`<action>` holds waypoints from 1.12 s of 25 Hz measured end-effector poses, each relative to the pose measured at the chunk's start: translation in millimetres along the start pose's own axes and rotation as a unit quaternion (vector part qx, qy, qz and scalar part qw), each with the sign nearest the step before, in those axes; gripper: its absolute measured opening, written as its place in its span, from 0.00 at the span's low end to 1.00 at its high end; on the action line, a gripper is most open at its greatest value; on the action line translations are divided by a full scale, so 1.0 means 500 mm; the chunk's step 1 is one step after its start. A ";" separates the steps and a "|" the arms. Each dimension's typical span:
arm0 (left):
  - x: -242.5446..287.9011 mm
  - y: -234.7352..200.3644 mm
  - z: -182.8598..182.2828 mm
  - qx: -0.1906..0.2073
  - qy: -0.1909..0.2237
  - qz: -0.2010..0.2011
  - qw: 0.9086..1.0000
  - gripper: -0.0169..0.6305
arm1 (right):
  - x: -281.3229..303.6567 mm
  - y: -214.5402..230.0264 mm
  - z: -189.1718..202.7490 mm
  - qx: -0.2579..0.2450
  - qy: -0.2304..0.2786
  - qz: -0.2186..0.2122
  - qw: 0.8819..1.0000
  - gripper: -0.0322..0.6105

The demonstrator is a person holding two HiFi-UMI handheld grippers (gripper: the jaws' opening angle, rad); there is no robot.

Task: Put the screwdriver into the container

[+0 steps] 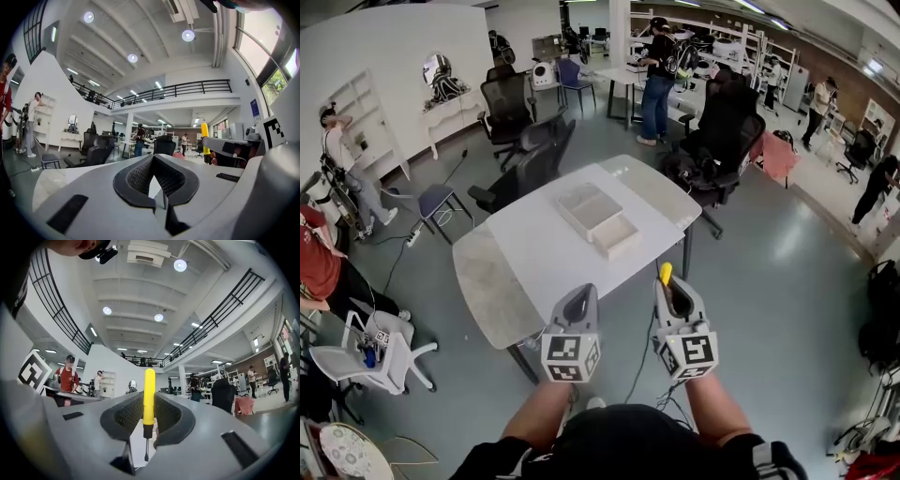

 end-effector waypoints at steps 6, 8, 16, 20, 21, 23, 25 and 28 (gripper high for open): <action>0.008 -0.029 -0.001 -0.003 -0.002 0.007 1.000 0.04 | 0.023 -0.019 0.012 0.002 -0.007 0.000 1.000 0.15; 0.012 -0.039 -0.003 -0.004 -0.002 0.009 1.000 0.04 | 0.035 -0.028 0.012 -0.005 -0.009 -0.002 1.000 0.15; 0.026 -0.126 -0.012 -0.012 -0.003 0.022 1.000 0.04 | 0.098 -0.088 0.014 -0.021 -0.013 0.006 1.000 0.15; 0.037 -0.151 -0.024 -0.008 -0.002 0.036 0.999 0.04 | 0.116 -0.101 0.015 -0.023 -0.012 0.023 0.999 0.15; 0.041 -0.156 -0.026 -0.008 -0.002 0.038 0.999 0.04 | 0.118 -0.103 0.014 -0.023 -0.012 0.026 0.999 0.15; 0.052 -0.167 -0.028 -0.013 -0.005 0.043 0.999 0.04 | 0.126 -0.106 0.015 -0.025 -0.013 0.031 0.999 0.15; 0.066 -0.178 -0.024 -0.015 -0.010 0.047 0.999 0.04 | 0.138 -0.106 0.020 -0.026 -0.013 0.034 0.999 0.15; 0.083 -0.179 -0.014 -0.012 -0.015 0.056 0.998 0.04 | 0.149 -0.095 0.033 -0.022 -0.016 0.044 0.999 0.15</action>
Point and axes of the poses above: the fingertips, and each gripper's own axes: x forward along the fingers, y to its right, z out of its underside, the point moved 7 cm from there along -x, backward along the fingers, and after that the axes turned 12 degrees about -x, right-handed, at the moved point
